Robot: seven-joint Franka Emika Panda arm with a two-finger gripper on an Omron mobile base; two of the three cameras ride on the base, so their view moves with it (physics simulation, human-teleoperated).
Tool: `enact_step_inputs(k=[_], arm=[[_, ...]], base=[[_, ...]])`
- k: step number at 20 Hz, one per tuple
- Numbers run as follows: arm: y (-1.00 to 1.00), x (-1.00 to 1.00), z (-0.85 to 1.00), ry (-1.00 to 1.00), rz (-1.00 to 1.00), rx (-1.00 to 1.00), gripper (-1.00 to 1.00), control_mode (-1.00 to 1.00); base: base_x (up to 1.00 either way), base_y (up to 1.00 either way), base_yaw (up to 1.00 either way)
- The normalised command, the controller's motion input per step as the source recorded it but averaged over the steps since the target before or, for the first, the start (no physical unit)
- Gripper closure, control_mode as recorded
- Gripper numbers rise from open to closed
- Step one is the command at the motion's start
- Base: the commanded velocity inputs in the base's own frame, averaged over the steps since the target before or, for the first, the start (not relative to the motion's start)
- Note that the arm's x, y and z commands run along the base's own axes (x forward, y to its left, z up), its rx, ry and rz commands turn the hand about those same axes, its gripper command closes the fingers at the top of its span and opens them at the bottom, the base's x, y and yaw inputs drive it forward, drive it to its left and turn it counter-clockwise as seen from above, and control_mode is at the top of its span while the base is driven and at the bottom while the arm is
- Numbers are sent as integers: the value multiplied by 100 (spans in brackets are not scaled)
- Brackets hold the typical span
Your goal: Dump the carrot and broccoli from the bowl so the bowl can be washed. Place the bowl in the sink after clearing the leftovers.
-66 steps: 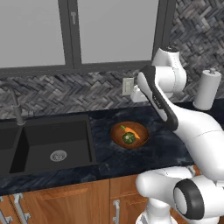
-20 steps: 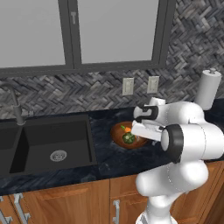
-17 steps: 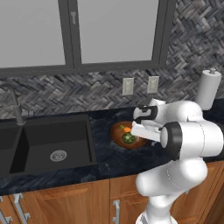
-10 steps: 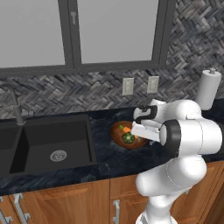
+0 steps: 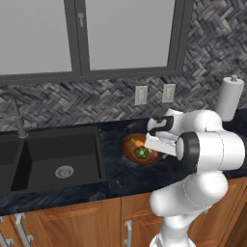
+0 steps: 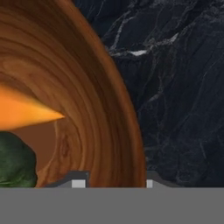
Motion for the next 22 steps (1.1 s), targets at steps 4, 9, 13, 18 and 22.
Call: enact_step_inputs(k=[4,9,13,18,22], arm=[[11,-6,1,-5,0,0,100,-100],[37,-22,23,-17,0,0,100,-100],[64,-24,64,-25,0,0,100,-100],[87,-25,70,-28,0,1,100,-100],[100,-14,57,-30,0,0,100,-100]], base=[[0,0,0],[0,0,0],[0,0,0],[0,0,0],[0,0,0]])
